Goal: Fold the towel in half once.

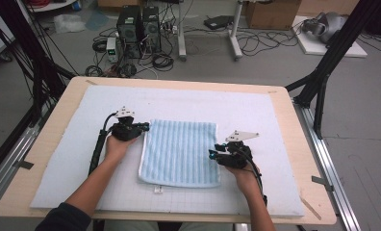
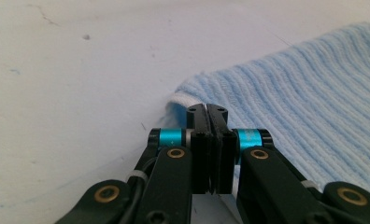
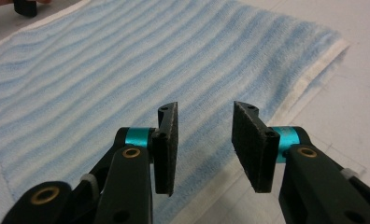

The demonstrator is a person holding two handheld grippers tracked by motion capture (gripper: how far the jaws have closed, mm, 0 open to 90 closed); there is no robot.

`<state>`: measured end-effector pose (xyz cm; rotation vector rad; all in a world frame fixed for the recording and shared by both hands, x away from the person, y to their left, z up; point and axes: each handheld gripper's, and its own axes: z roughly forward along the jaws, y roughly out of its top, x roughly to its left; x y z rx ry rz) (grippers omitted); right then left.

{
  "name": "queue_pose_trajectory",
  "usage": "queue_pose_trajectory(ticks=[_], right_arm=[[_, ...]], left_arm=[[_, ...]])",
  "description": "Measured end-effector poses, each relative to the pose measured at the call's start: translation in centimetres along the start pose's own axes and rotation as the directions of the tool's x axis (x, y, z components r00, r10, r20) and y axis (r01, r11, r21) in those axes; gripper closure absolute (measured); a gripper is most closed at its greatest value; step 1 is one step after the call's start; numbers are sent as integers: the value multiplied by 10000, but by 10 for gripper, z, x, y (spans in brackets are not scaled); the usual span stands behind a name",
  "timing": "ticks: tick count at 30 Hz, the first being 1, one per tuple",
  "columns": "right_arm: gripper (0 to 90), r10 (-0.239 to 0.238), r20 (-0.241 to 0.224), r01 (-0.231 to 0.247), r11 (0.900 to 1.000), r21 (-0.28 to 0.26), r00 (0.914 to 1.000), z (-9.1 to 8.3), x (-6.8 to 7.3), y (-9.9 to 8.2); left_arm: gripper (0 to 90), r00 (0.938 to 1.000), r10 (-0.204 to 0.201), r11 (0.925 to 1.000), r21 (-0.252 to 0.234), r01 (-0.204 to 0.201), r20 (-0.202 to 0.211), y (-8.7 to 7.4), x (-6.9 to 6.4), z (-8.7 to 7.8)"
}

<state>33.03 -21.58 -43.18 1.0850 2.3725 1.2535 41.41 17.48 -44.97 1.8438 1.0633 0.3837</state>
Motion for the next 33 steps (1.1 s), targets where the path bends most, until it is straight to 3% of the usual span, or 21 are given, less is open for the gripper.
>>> queue_pose_trajectory(ticks=[5,8,10,14,17,20,22,25,27,31,33], right_arm=[[611,290,762,-259,9989,-403,9967,0,-5,2],[635,586,1118,-516,9966,-645,9920,2,-15,7],[693,694,1236,-628,9964,-561,9899,8,-22,13],[745,453,1085,-429,9988,-242,9931,30,-31,29],[746,371,1229,-421,9984,382,9917,49,-35,38],[757,369,2041,-567,9942,918,9783,62,-44,42],[766,723,2167,-920,9924,819,9736,64,-51,42],[776,736,2435,-935,9931,714,9671,65,-55,43],[796,726,2646,-925,9937,634,9616,65,-56,42],[786,1622,2517,-1742,9844,258,9541,63,-59,39],[741,1479,2554,-1597,9868,260,9554,59,-58,39]], left_arm=[[626,9996,-280,9996,-103,281,52,0,4,-4],[634,9996,55,9992,-399,-44,279,1,5,-5],[716,9984,491,9975,-518,-476,294,1,3,-4],[763,9949,925,9952,-366,-911,394,1,-4,0],[765,9976,659,9978,-123,-657,194,2,-3,2],[767,9988,497,9981,371,-498,40,3,-1,6],[769,9975,694,9958,599,-687,-93,3,-4,9],[775,9949,896,9930,809,-856,-466,4,-6,11],[774,9946,839,9933,846,-786,-607,4,-6,11],[738,9957,499,9960,778,-438,-781,4,-4,11],[711,9974,233,9979,613,-191,-679,3,-1,8]])
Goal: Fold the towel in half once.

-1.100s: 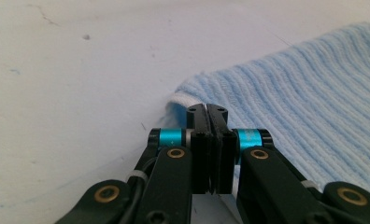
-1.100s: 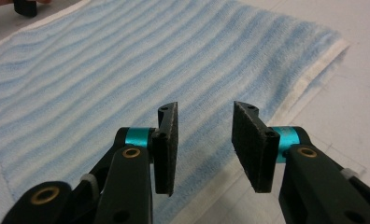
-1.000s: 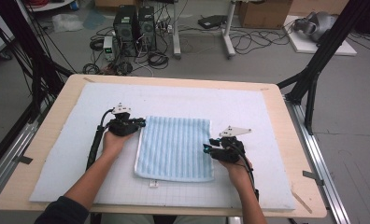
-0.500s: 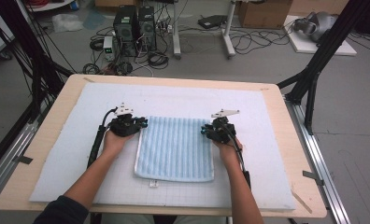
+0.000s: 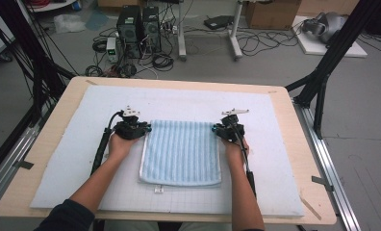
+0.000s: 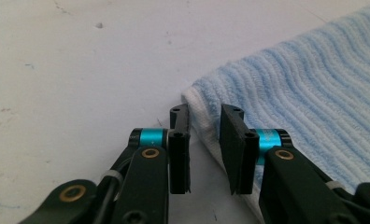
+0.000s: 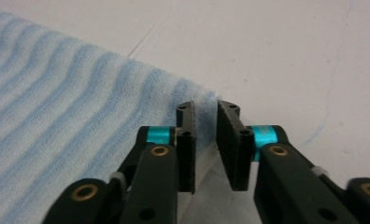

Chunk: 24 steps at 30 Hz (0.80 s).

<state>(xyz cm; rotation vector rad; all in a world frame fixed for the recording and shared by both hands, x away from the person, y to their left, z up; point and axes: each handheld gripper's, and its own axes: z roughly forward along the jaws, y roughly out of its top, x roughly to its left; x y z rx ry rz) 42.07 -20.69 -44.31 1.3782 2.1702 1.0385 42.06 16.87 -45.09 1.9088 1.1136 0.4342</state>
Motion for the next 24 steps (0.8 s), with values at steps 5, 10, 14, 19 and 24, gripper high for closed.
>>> queue_pose_trajectory(ticks=[5,10,14,19,24], right_arm=[[607,-63,-396,49,9993,-357,9992,-19,-2,-7],[495,119,-603,-177,9952,-962,9981,-44,-3,-14],[399,65,-782,-156,9930,-1167,9969,-60,-1,-22],[289,-152,-739,56,9918,-1277,9972,-75,1,-34],[115,-524,-301,469,9858,-1611,9982,-87,1,-44]], left_arm=[[612,9991,-150,9986,-499,169,391,-2,9,-12],[532,9972,-268,9930,-1132,345,693,-6,14,-32],[456,9946,-226,9839,-1741,402,1015,-11,14,-48],[385,9878,-122,9758,-2139,456,1552,-16,15,-62],[240,9832,-165,9710,-2315,591,1819,-17,11,-69]])
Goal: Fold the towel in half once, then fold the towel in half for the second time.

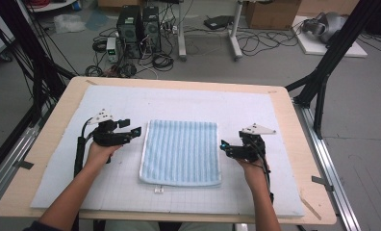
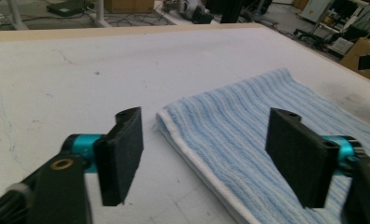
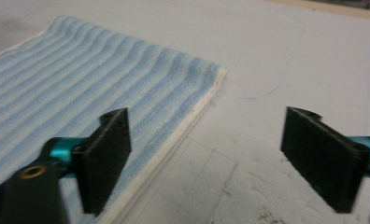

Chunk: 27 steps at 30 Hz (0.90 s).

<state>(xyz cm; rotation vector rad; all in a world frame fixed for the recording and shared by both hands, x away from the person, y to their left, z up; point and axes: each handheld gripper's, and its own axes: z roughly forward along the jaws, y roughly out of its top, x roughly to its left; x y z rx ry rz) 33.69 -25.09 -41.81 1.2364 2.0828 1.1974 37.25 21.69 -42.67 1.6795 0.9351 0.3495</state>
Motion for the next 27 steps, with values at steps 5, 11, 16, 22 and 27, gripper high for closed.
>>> queue_pose_trajectory(ticks=[5,11,16,22,27], right_arm=[[114,-330,58,332,9990,-298,9994,-8,-7,-3],[114,-564,116,568,9976,-396,9983,-10,-7,-2],[114,-713,163,717,9971,-259,9973,-6,-7,-2],[114,-618,195,621,9979,-191,9979,-8,-6,-3],[114,-580,288,585,9981,-185,9979,-9,-9,-5]], left_arm=[[201,9998,214,9997,-106,-213,47,-3,-4,-4],[200,9997,29,9996,-273,-23,246,-2,-3,-4],[200,9997,-21,9996,-274,28,255,-2,-2,-5],[199,9999,-7,9999,-158,10,166,-3,-3,-5],[200,10000,-25,9999,-99,25,82,-4,-3,-2]])
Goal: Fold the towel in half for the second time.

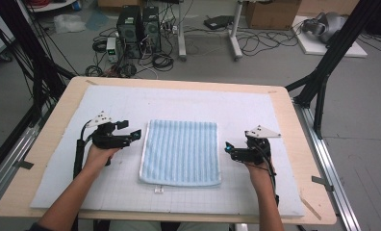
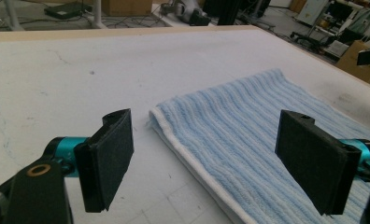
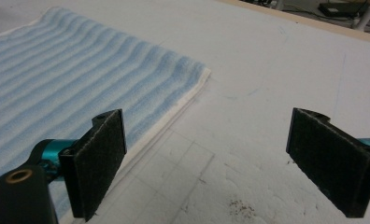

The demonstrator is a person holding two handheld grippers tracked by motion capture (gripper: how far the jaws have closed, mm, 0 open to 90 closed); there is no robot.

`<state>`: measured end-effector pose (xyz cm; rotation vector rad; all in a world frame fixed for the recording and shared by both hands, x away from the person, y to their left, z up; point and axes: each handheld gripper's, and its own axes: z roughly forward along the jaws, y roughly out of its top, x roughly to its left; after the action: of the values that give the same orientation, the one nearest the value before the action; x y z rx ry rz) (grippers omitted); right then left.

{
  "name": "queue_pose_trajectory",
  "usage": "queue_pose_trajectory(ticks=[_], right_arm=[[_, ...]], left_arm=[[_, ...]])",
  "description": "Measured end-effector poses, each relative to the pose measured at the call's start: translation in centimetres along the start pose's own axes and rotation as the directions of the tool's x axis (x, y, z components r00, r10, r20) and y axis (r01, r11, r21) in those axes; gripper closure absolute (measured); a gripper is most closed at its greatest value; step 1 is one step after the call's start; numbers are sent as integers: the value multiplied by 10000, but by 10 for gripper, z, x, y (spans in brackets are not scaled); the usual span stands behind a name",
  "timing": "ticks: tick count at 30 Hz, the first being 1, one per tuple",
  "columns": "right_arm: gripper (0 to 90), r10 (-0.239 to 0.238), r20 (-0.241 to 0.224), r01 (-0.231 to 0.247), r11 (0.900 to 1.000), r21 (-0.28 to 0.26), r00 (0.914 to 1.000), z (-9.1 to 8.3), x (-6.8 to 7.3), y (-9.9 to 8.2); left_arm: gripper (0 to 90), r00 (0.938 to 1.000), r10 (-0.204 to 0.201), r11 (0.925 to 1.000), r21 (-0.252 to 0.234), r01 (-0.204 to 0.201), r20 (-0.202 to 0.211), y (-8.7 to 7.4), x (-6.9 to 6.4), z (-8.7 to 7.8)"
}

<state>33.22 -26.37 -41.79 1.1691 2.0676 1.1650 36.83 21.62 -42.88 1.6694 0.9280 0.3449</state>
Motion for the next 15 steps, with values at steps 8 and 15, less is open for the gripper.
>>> queue_pose_trajectory(ticks=[8,15], right_arm=[[114,90,-9,-91,10000,-13,10000,-2,-2,-2],[114,73,-75,-73,9999,84,9999,1,0,-2]], left_arm=[[200,9999,-96,9999,30,96,-33,1,2,1],[200,9998,-189,9993,320,189,-1,-1,4,4]])
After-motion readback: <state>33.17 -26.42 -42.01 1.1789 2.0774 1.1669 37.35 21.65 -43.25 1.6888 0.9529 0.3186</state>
